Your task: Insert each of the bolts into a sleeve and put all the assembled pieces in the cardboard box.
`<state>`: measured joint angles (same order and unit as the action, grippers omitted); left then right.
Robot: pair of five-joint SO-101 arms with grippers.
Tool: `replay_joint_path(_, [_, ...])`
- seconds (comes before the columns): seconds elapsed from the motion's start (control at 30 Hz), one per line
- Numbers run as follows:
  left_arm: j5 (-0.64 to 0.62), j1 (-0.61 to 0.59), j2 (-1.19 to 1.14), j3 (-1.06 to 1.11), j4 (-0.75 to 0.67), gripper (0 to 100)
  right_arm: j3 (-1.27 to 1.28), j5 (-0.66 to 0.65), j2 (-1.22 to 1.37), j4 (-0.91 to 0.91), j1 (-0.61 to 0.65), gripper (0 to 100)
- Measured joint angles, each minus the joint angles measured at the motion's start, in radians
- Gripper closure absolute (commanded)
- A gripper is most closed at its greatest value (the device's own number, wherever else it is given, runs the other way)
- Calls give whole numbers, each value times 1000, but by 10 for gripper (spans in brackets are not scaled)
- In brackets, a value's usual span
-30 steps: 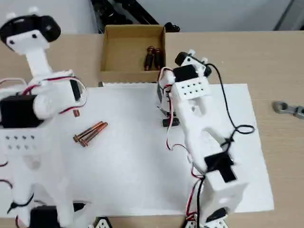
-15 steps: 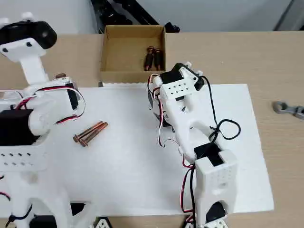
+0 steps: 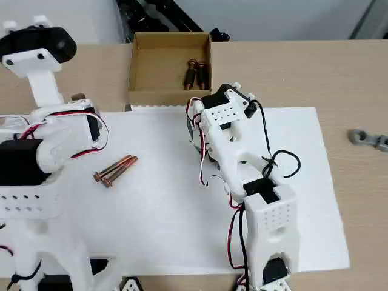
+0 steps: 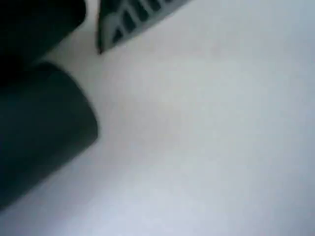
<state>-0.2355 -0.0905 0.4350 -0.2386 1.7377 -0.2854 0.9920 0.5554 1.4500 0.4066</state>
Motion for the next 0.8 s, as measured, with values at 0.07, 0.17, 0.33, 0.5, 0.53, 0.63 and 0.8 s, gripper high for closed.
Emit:
replay_joint_path(0.07, [0, 0, 0, 0, 0, 995, 0, 2, 0, -2, -5, 808])
replay_joint_path(0.17, [0, 0, 0, 0, 0, 995, 0, 3, 0, -2, -18, 809])
replay_joint_path(0.33, [0, 0, 0, 0, 0, 995, 0, 5, 0, -2, -34, 858])
replay_joint_path(0.5, [0, 0, 0, 0, 0, 995, 3, 3, 0, 6, -46, 991])
replay_joint_path(0.53, [0, 0, 0, 0, 0, 995, 5, 3, 0, 6, -52, 980])
replay_joint_path(0.63, [0, 0, 0, 0, 0, 995, 5, 0, 0, 6, -61, 993])
replay_joint_path(0.8, [0, 0, 0, 0, 0, 995, 2, -2, 0, 31, -63, 994])
